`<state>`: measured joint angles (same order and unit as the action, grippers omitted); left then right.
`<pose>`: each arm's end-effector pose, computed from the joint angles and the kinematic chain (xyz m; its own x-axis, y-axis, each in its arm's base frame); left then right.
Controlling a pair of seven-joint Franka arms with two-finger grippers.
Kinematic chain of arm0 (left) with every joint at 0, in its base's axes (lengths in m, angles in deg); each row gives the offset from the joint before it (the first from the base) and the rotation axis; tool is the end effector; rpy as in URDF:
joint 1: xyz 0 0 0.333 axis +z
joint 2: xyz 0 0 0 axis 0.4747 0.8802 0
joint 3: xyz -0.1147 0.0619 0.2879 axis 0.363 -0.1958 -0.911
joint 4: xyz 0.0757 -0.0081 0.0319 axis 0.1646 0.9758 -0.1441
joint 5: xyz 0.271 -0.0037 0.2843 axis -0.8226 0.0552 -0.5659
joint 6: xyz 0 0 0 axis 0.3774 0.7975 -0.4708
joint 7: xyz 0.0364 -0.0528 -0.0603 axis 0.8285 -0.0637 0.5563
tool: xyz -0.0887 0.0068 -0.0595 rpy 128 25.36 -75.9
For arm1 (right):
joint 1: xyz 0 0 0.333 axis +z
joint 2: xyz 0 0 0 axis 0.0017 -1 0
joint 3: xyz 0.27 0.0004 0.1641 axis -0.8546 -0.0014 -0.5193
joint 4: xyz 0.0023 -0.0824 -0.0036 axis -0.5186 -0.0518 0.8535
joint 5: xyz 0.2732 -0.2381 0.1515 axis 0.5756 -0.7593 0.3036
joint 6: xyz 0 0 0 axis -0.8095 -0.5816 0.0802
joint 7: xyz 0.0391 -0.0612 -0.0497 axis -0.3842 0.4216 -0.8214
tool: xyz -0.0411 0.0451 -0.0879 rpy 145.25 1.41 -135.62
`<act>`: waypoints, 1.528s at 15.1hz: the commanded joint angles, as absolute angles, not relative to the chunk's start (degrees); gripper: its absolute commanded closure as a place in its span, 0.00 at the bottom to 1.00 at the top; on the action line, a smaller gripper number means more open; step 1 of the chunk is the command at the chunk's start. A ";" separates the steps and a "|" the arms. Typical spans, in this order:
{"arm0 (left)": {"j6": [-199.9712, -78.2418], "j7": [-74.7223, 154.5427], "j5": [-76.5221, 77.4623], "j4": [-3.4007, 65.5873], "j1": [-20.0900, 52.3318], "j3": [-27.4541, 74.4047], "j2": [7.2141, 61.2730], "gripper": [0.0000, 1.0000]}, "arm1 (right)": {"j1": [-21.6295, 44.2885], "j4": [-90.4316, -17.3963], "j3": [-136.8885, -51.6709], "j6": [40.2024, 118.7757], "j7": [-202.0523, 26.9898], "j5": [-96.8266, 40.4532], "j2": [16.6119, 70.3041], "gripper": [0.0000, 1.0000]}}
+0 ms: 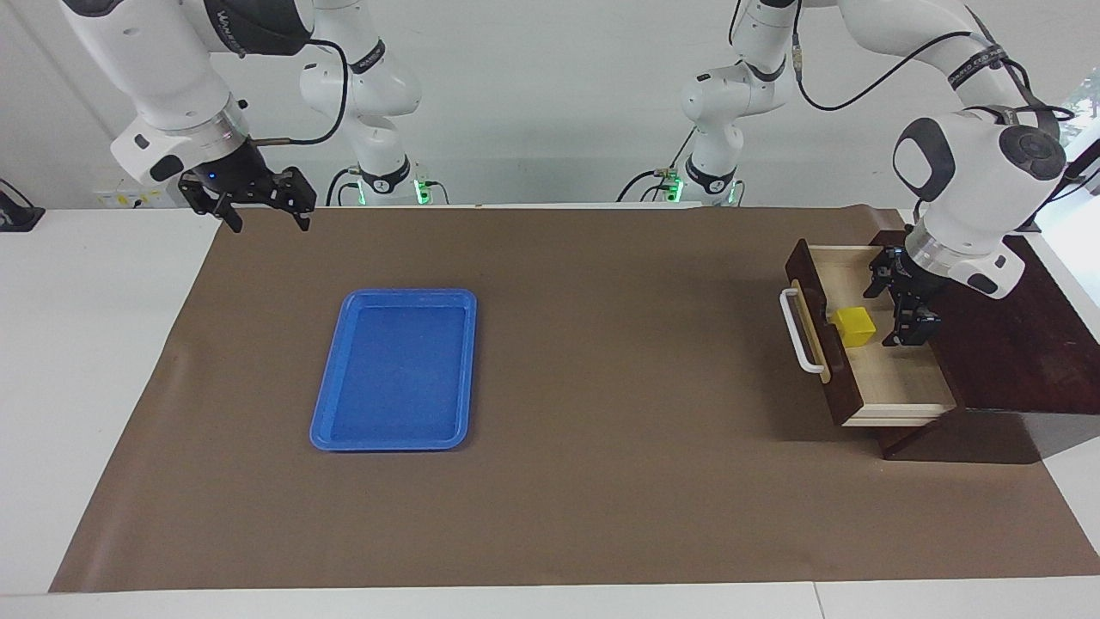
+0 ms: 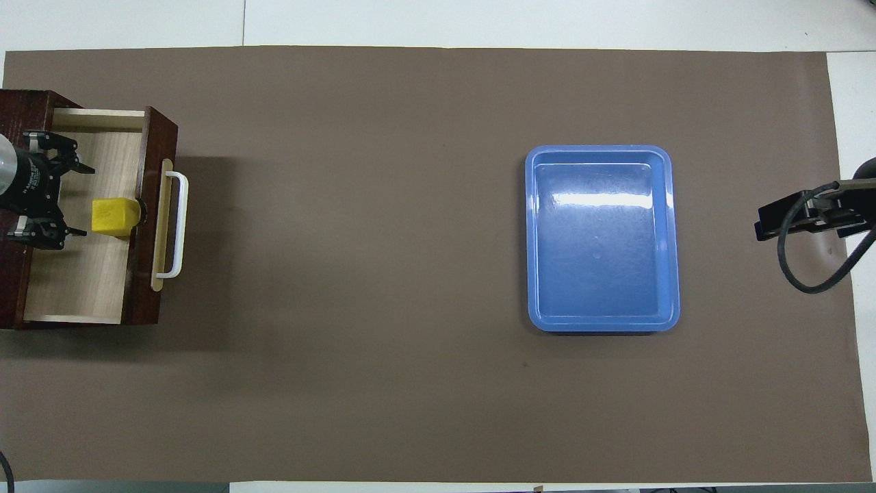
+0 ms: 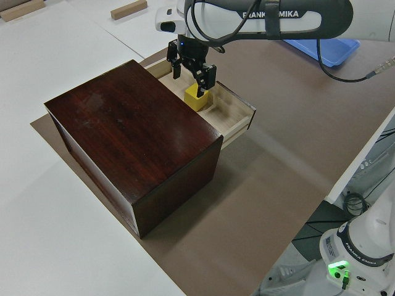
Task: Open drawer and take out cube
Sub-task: 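Reach into the drawer and grasp the yellow cube with the left gripper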
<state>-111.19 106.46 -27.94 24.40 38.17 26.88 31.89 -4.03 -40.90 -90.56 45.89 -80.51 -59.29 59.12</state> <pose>0.5995 0.0422 0.4754 0.0983 0.9944 0.0381 0.9951 -0.0984 0.0013 0.5398 -0.0051 0.6154 0.9937 0.0097 -0.1119 0.0106 -0.9999 0.0071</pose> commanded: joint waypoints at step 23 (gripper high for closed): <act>-118.24 113.15 -27.22 32.29 38.36 27.39 28.66 1.00 | -5.11 -42.89 -91.21 46.27 -81.47 -58.78 60.47 0.00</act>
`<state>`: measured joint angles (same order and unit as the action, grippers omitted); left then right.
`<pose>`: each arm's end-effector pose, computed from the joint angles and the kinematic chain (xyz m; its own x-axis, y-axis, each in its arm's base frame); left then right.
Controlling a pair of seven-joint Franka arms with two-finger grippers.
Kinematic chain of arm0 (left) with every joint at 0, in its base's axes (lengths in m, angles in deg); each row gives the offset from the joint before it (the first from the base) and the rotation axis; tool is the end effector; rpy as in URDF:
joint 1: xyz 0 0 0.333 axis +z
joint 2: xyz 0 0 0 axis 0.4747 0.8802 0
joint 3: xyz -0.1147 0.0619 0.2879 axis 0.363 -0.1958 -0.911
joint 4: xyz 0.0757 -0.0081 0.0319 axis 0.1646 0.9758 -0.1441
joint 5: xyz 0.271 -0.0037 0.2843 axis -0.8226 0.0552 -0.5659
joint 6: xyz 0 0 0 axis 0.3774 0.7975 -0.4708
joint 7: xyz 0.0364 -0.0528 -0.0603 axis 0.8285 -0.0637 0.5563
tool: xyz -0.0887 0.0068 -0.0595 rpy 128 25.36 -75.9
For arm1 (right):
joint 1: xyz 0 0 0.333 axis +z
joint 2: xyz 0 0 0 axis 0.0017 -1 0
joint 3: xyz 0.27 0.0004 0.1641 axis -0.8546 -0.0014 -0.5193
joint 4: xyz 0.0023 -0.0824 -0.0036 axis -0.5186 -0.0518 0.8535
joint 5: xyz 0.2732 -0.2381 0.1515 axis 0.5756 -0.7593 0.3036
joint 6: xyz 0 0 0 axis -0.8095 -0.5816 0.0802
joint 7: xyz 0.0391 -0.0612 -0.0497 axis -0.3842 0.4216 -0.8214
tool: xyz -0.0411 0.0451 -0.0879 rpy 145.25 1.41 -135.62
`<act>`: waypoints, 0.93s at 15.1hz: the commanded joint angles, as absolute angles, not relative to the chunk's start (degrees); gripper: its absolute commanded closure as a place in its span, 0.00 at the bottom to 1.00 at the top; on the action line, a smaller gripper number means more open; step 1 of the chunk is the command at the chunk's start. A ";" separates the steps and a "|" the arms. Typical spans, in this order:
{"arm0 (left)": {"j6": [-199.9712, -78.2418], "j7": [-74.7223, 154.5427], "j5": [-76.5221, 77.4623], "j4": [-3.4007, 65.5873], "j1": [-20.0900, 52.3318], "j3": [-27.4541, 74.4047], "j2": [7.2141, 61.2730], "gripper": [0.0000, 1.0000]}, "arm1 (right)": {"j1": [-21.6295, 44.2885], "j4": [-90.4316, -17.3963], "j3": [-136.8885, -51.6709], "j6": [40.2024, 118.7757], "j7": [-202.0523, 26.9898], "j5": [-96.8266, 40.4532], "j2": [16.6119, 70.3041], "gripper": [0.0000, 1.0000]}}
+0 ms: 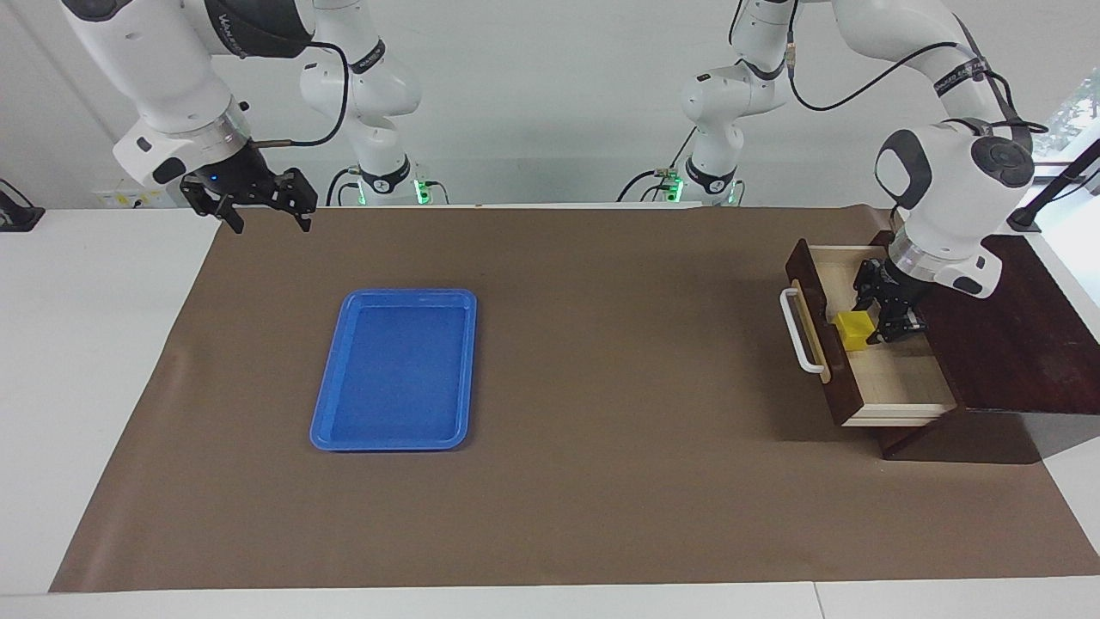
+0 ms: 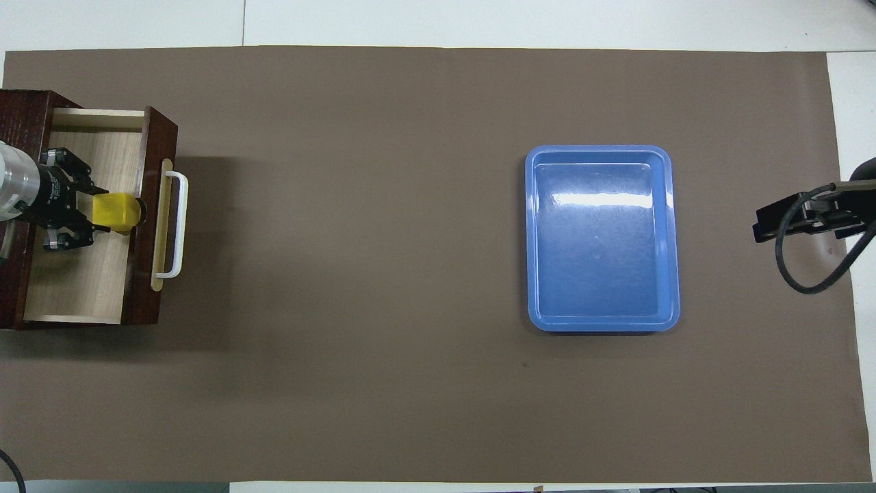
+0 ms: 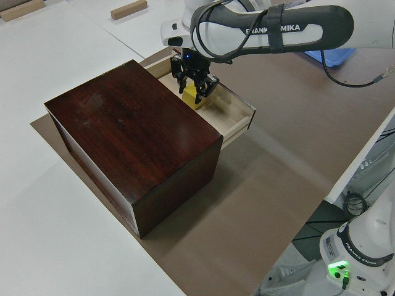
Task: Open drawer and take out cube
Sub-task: 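Reach into the drawer and grasp the yellow cube with the left gripper, then lift the cube with the left gripper while the right gripper reaches toward it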
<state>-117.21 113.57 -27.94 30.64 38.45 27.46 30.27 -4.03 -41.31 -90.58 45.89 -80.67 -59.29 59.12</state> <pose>0.5882 0.0369 0.4498 -0.0159 0.9991 0.0384 0.9994 0.0148 0.0302 0.5396 -0.0049 0.6121 0.9928 0.0129 -0.1190 0.0138 -0.9999 0.0066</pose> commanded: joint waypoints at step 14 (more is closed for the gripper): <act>-94.15 118.03 -26.15 7.68 26.17 27.57 32.80 1.00 | -4.32 -44.46 -91.38 47.06 -72.09 -57.03 60.91 0.00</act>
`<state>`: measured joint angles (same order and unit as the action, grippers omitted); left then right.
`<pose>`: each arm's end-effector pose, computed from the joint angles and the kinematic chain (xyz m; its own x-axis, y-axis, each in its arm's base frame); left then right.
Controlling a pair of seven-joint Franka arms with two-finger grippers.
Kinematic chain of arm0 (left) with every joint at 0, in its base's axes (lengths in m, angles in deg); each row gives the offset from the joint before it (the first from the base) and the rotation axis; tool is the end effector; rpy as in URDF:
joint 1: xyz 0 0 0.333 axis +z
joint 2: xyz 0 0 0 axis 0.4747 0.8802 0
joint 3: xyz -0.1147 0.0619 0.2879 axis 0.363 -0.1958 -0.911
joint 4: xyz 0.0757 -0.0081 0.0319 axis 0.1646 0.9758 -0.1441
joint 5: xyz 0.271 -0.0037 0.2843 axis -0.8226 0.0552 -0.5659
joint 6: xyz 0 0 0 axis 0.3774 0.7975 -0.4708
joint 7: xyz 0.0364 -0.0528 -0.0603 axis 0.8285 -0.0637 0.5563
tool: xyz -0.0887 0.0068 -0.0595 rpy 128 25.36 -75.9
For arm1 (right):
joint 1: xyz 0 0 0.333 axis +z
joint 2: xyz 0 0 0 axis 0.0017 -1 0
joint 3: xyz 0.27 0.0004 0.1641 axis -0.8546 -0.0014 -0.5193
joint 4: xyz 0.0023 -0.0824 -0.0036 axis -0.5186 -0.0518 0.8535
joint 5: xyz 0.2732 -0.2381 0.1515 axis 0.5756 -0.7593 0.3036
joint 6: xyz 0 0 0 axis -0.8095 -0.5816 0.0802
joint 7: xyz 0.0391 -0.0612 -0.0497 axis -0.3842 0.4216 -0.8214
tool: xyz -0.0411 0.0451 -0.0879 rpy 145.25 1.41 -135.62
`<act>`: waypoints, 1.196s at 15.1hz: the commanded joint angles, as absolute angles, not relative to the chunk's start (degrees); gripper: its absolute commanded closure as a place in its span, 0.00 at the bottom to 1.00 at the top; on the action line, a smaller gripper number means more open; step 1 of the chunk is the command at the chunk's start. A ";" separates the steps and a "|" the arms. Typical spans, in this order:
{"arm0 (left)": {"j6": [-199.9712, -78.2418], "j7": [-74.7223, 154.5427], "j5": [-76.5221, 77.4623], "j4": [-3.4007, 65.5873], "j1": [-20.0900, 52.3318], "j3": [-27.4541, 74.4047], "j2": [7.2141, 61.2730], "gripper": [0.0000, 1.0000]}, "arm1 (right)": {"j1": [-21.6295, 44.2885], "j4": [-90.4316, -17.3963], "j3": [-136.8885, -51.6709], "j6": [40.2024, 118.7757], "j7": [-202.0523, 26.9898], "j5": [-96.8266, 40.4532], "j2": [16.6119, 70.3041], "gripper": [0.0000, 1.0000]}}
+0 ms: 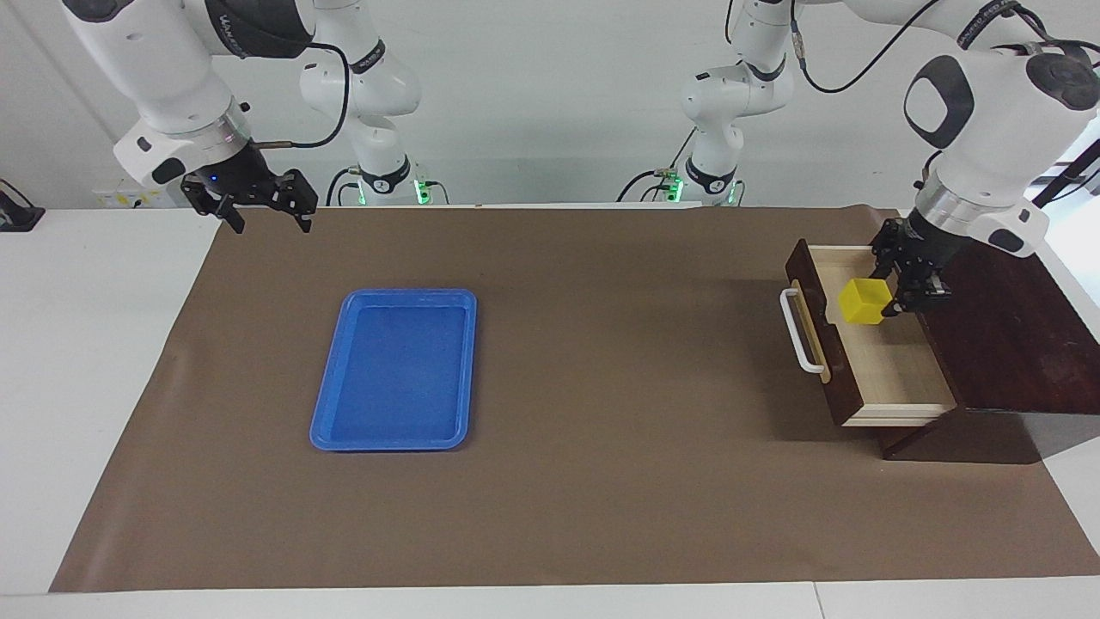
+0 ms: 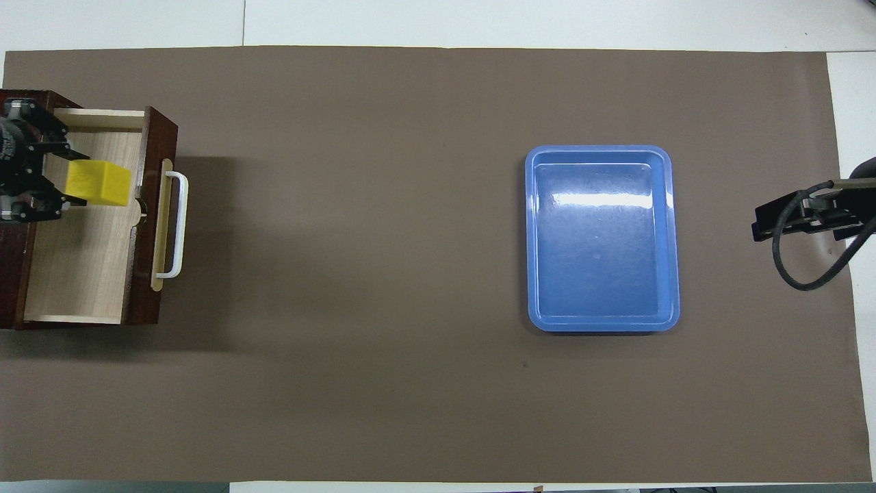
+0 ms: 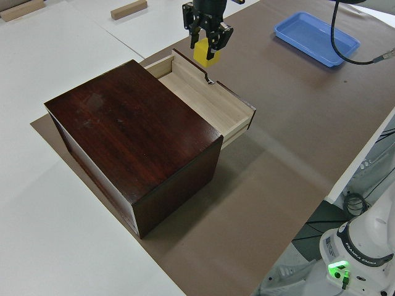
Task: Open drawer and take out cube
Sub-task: 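Lift the cube with the left gripper while the right gripper reaches toward it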
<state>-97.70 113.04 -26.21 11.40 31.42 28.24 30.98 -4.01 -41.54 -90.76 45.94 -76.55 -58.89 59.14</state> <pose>0.5969 -0.0424 0.5732 0.1087 0.9940 0.0100 0.9940 -0.1088 0.0141 0.5395 -0.0022 0.6105 0.9911 -0.0548 -0.1214 -0.0541 -0.9985 0.0084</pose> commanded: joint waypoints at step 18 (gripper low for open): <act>-97.58 148.31 -27.13 6.01 3.46 27.65 40.00 1.00 | 9.38 -61.59 -91.74 77.52 -8.35 -12.67 52.39 0.00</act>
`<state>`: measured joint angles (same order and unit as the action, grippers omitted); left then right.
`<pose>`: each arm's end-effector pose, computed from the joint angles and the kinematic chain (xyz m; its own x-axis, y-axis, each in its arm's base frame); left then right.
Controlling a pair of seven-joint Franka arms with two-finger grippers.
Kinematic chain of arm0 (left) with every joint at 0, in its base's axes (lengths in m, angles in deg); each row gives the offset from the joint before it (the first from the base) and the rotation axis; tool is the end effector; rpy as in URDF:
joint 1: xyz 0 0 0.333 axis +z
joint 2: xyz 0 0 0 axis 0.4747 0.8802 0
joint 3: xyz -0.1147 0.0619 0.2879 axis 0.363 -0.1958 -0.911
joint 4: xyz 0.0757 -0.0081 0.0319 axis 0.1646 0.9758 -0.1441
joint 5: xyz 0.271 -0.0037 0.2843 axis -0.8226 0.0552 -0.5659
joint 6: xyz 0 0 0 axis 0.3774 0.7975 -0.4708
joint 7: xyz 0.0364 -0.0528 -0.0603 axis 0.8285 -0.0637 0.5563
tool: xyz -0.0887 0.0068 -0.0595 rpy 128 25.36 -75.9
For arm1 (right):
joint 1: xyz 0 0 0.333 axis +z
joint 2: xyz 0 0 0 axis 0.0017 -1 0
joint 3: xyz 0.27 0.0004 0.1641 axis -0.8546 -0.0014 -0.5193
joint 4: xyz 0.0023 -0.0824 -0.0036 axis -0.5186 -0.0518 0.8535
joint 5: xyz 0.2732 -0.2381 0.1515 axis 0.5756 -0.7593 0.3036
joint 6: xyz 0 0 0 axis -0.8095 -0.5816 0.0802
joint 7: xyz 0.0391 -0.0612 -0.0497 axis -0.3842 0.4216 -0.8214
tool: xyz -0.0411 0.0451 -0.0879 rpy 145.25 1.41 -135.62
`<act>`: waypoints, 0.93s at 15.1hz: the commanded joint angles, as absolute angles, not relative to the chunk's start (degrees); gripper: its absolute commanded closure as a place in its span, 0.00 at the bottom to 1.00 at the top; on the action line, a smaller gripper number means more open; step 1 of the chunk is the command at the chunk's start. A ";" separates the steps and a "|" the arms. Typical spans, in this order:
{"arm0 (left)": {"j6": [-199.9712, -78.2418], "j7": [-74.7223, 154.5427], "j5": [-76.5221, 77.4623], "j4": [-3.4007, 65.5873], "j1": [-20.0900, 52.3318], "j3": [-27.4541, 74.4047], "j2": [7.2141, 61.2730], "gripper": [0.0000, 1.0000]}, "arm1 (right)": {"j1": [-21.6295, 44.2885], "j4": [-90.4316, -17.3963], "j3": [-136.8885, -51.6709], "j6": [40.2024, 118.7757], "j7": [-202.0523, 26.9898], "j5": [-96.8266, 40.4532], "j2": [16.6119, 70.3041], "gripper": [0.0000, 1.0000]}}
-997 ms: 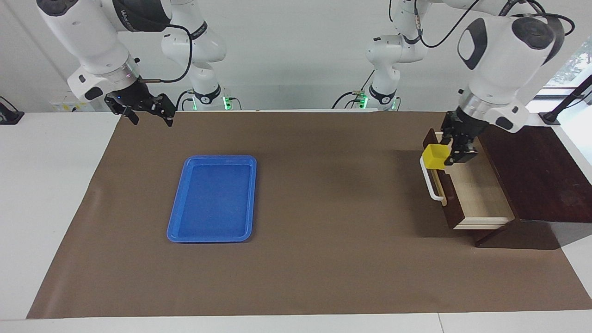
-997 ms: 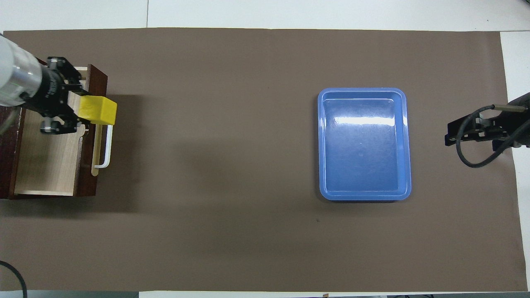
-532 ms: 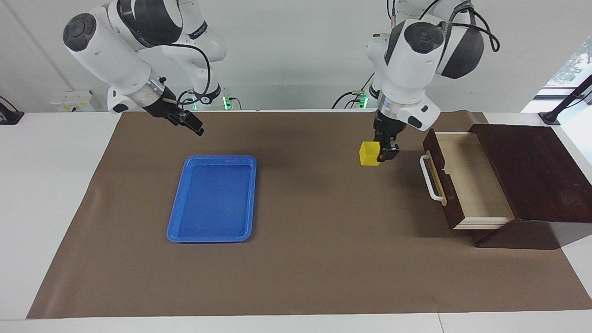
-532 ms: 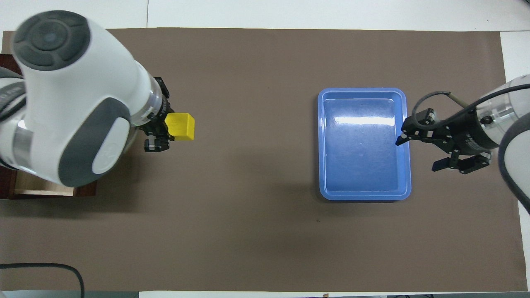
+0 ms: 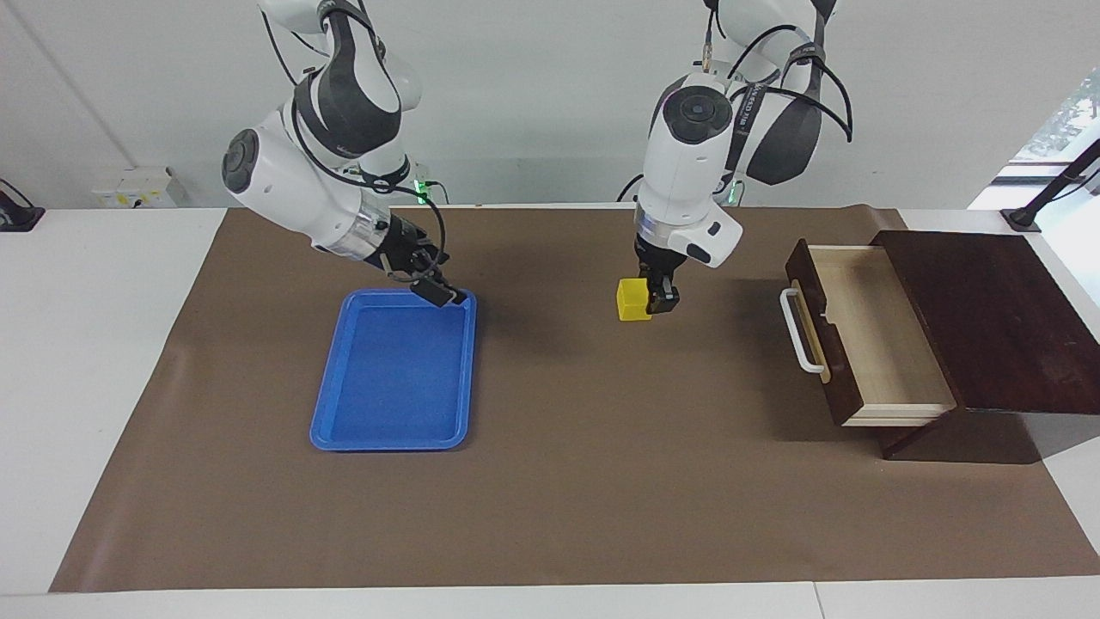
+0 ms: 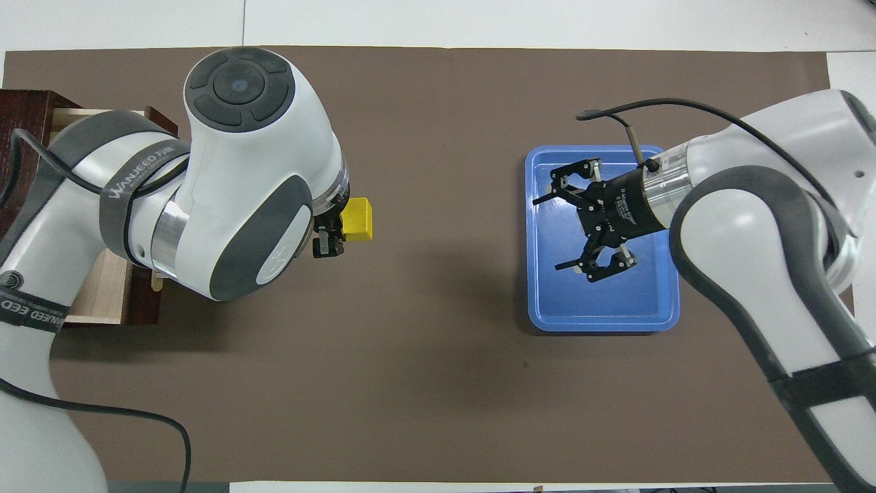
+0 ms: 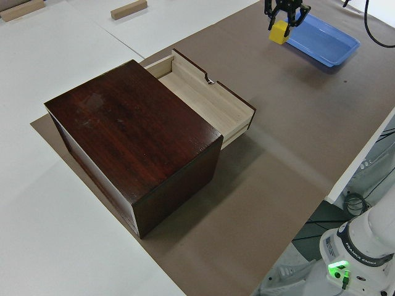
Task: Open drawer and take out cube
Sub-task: 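Lift the cube with the left gripper while the right gripper reaches toward it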
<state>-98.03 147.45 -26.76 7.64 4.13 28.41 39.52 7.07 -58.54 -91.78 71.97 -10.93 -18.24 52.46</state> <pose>0.5449 -0.3274 0.5137 -0.0115 0.9994 0.0320 0.9985 0.0132 -0.0528 0.5646 0.1644 0.4572 0.2618 -0.7441 -0.6146 -0.9583 -0.2760 -0.0740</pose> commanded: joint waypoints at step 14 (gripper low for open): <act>-98.19 148.22 -27.39 6.09 3.90 27.48 39.92 1.00 | 24.33 -45.71 -91.56 91.18 0.88 6.88 33.23 0.00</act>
<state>-98.05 147.46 -26.76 7.24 4.13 27.77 39.52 23.16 -50.50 -91.81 90.92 -1.40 6.93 35.96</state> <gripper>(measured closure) 0.449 0.000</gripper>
